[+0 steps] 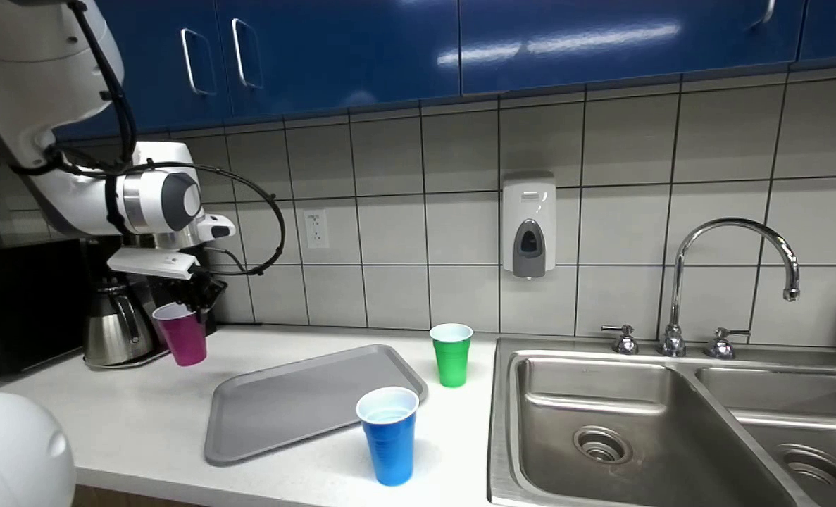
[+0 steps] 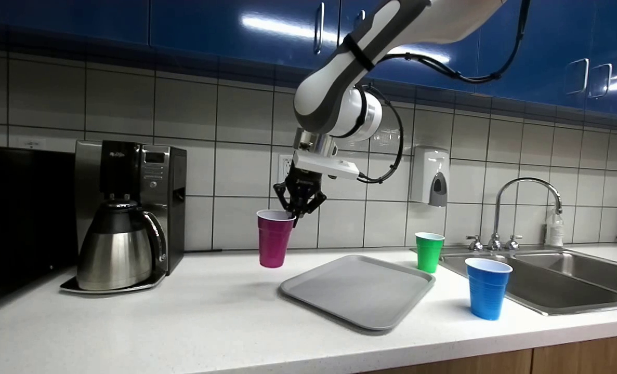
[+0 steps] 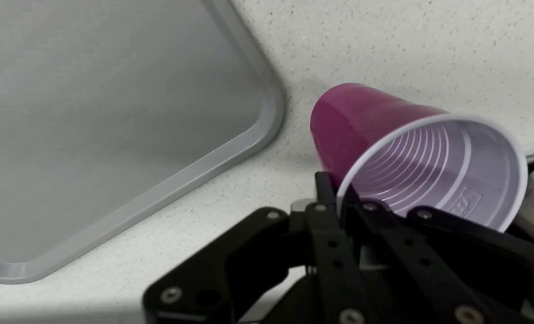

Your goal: Shift the cups to the tray

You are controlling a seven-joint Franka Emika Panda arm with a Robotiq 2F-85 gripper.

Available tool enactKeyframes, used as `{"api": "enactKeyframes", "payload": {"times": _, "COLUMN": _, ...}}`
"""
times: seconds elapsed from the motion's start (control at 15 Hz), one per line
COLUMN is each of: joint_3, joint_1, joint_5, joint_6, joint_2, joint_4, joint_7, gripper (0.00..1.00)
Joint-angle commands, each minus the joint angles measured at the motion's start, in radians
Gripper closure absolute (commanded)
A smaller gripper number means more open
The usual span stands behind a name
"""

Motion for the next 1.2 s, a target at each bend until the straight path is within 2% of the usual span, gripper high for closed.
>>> {"api": "enactKeyframes", "payload": {"times": 0.0, "joint_3": -0.014, "joint_1": -0.044, "joint_5": 0.016, "joint_6": -0.006, "joint_2": -0.044, "joint_4": -0.034, "joint_7": -0.022, "gripper": 0.99}}
{"api": "enactKeyframes", "payload": {"times": 0.47, "joint_3": -0.044, "joint_1": -0.087, "joint_5": 0.014, "joint_6": -0.003, "joint_2": -0.051, "joint_4": -0.078, "joint_7": -0.023, "gripper": 0.99}}
{"api": "enactKeyframes", "payload": {"times": 1.13, "joint_3": -0.063, "joint_1": -0.098, "joint_5": 0.000, "joint_6": -0.001, "joint_2": -0.048, "joint_4": -0.151, "joint_7": -0.013, "gripper": 0.99}}
